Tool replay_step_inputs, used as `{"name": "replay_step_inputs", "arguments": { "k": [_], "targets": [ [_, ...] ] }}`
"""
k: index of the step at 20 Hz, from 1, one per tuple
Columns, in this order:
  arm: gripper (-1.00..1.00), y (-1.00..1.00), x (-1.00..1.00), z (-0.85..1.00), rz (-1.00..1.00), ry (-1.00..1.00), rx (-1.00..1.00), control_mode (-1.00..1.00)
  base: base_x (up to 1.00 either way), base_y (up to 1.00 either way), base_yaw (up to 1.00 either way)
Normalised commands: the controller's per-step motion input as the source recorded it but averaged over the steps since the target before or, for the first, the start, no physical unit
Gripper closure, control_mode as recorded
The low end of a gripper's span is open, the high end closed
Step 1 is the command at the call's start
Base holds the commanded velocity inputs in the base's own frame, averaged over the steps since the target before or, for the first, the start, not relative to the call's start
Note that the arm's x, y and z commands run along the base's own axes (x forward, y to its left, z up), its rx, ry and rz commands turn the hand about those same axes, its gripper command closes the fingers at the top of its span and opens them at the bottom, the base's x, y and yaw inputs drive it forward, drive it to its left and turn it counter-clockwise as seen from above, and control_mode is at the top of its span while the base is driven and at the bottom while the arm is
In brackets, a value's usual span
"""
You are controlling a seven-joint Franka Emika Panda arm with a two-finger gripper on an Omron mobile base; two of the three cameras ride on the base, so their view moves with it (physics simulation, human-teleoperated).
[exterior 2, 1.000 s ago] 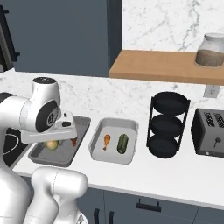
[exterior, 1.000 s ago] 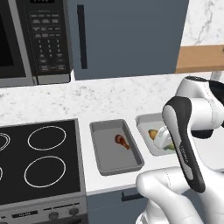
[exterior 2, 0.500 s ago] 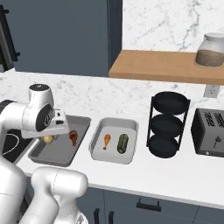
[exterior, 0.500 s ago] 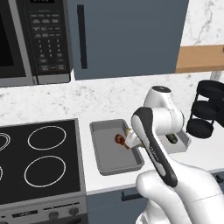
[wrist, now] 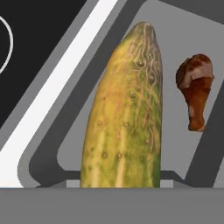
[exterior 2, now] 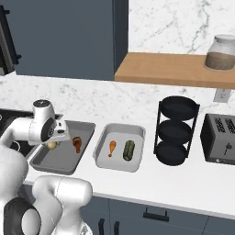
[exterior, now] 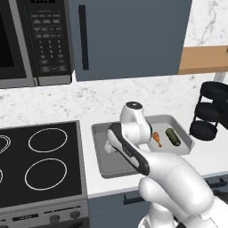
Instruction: Place one cucumber and one chicken drumstick in each tupperware on the nearby counter, to pack two identical lunches.
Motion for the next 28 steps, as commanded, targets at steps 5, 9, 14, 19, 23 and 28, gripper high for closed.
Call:
{"name": "replay_step_inputs", "arguments": {
  "k": [5,9,14,19,23,28],
  "targets": [
    [1.0,0.16,0.7,-0.04,-0.01,0.22,-0.08,-1.0,0.0,0.0,0.0],
    [1.0,-0.11,0.09,-0.12,0.0,0.05,-0.01,-1.0,0.0,0.0,0.0],
    [1.0,-0.09,0.06,-0.47,0.0,-0.06,0.0,-1.0,0.0,0.0,0.0],
    [1.0,0.0,0.21,-0.63,0.0,-0.11,0.0,-1.0,0.0,0.0,0.0],
    [1.0,0.0,0.06,-0.49,0.0,-0.1,0.0,-1.0,0.0,0.0,0.0],
    [1.0,0.0,0.0,-0.04,0.0,-0.01,0.0,-1.0,0.0,0.0,0.0]
  ]
}}
